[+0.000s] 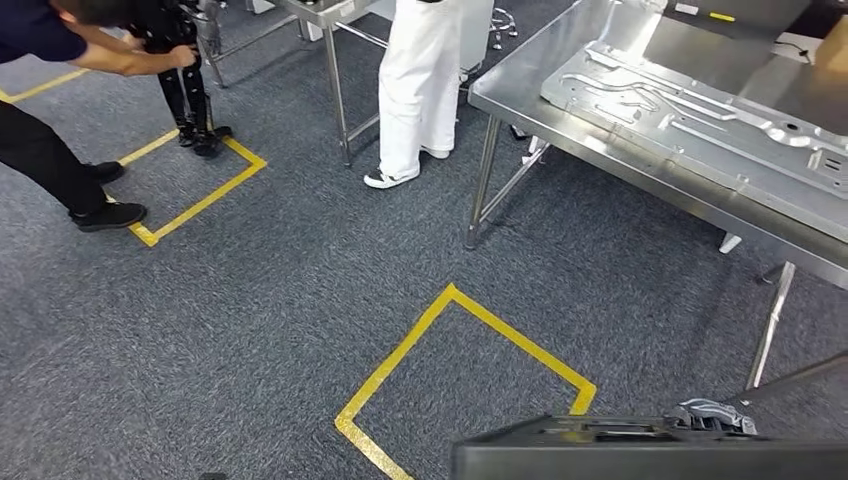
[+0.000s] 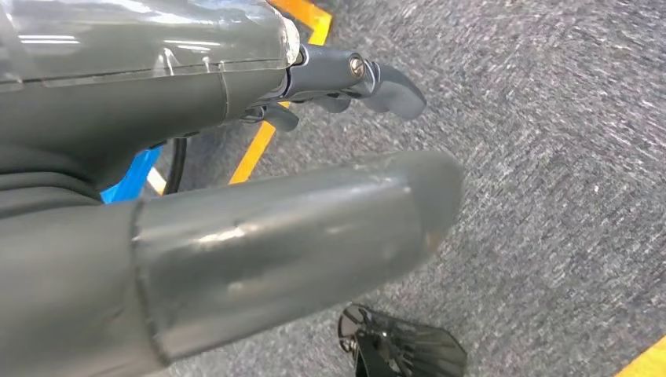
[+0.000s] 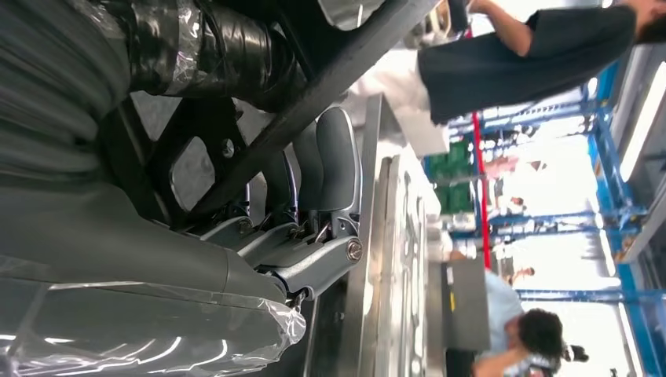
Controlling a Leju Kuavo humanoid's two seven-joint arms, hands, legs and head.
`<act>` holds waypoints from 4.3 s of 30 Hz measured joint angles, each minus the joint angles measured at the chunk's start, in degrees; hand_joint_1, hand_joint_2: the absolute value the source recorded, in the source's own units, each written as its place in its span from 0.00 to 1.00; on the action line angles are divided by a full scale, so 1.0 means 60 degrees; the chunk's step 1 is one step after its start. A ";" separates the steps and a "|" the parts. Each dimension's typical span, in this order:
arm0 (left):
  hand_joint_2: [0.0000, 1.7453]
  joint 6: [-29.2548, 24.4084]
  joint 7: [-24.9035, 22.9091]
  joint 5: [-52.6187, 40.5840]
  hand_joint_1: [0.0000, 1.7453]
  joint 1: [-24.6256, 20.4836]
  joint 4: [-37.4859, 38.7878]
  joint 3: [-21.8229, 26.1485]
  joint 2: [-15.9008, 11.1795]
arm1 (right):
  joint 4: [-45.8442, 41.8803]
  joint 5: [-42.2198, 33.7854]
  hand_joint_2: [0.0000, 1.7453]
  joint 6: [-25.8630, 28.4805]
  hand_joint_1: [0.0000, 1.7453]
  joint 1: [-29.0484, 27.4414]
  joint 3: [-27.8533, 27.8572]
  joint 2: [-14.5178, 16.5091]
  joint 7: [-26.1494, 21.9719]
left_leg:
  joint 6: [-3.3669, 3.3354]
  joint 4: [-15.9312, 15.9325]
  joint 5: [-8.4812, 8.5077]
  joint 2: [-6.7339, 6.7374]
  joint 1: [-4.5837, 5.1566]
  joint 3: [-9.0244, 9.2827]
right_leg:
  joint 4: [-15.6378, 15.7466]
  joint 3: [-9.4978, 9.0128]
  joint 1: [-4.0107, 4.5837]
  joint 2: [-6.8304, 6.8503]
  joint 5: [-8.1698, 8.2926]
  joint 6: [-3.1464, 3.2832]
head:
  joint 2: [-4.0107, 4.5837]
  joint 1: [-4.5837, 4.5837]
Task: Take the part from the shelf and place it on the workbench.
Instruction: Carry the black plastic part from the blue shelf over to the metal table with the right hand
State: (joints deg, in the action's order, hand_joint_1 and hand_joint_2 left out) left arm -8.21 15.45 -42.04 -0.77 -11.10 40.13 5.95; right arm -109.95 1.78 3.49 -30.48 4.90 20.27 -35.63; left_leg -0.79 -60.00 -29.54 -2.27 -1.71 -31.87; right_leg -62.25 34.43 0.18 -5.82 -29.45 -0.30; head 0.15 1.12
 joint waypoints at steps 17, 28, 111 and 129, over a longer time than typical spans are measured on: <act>0.00 0.0017 -0.0022 -0.0300 0.00 -0.0180 -0.0022 -0.0021 0.0220 | -0.0335 0.0054 1.00 -0.0046 0.74 -0.0305 0.0754 -0.0003 0.0034 | 0.0355 -0.0676 -0.1044 0.0776 -0.0002 0.0411 | 0.0488 -0.0091 -0.0069 0.1052 0.0418 0.0265 | 0.0000 0.0003; 0.00 0.0060 -0.0004 -0.0404 0.00 -0.0096 -0.0022 -0.0020 0.0208 | -0.0388 0.0250 1.00 0.0094 0.74 -0.0347 0.0705 -0.0001 0.0102 | 0.0010 0.0050 0.0057 -0.0331 0.0103 -0.0024 | 0.0345 -0.0201 -0.0013 -0.0432 0.0182 0.0146 | 0.0000 -0.0006; 0.00 0.0662 0.0547 -0.1470 0.00 -0.0068 -0.0036 0.0538 -0.0161 | 0.0287 0.5885 1.00 0.3805 0.74 0.0079 -0.0980 -0.0115 0.2548 | 0.0189 -0.0161 -0.0164 0.0332 0.0116 -0.0029 | 0.0751 -0.0506 -0.0178 0.0990 0.0220 0.0154 | 0.0000 0.0039; 0.00 0.0993 0.0424 -0.2560 0.00 -0.0182 -0.0036 0.0557 -0.0375 | 0.1144 0.9452 1.00 0.5665 0.74 0.2579 -0.2582 -0.2254 0.6309 | -0.0298 0.0419 0.0118 0.0340 0.0135 0.0327 | -0.1477 0.0356 -0.0120 0.0990 -0.0939 -0.0276 | 0.0000 0.0041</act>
State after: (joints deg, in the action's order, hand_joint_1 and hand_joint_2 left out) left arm -2.26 18.00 -57.40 -1.86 -11.32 43.47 3.69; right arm -103.09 58.49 37.48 -15.01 -10.59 6.74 2.22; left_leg -2.58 -57.48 -28.83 -0.23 -0.90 -29.91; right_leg -71.11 36.57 -0.54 0.12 -35.08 -1.95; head 0.15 1.37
